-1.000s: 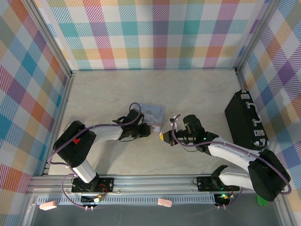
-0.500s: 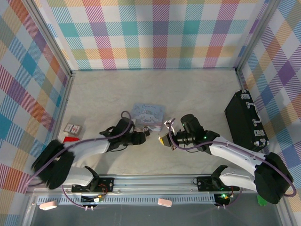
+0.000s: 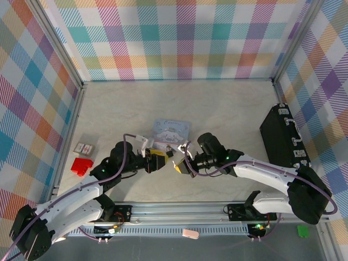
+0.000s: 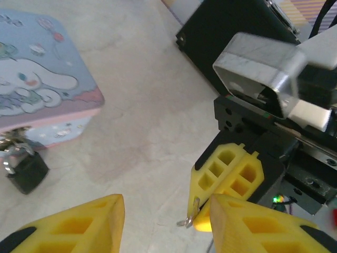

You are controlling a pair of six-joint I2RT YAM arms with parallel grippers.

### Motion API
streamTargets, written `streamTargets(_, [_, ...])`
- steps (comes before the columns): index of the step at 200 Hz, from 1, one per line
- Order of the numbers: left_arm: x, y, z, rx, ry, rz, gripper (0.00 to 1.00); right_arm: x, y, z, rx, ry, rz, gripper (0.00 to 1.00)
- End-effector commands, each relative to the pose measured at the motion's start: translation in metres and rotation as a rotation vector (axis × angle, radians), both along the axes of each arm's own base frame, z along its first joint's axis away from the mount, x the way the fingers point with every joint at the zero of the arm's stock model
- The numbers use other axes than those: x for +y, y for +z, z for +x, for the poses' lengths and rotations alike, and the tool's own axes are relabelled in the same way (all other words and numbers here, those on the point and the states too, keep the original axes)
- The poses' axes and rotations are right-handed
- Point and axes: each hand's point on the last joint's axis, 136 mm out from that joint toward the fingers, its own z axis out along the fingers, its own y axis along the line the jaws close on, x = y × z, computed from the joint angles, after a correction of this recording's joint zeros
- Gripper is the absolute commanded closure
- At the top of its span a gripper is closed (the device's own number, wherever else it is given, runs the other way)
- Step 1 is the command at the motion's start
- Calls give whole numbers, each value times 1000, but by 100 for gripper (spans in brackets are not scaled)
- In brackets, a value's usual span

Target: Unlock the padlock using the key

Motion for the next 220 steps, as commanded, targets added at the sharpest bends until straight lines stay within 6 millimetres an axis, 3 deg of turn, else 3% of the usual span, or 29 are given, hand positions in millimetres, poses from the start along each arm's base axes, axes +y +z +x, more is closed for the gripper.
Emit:
streamTargets(1, [-19, 20, -11, -51, -136, -50, 57, 15, 27, -3, -59, 73, 82, 100])
streamTargets(101, [-36, 24, -23, -13, -242, -83, 70, 17, 29, -3, -63, 68, 104, 100])
streamTargets(159, [-38, 25, -24, -2, -238, -81, 87, 19, 35, -7, -51, 83, 136, 100])
streamTargets(215, [-32, 24, -14, 7, -158, -66, 100, 14, 35, 2, -65, 8, 143, 100])
streamTargets(220, [-31, 25, -11, 7, -137, -67, 100, 13, 35, 4, -68, -12, 144, 97])
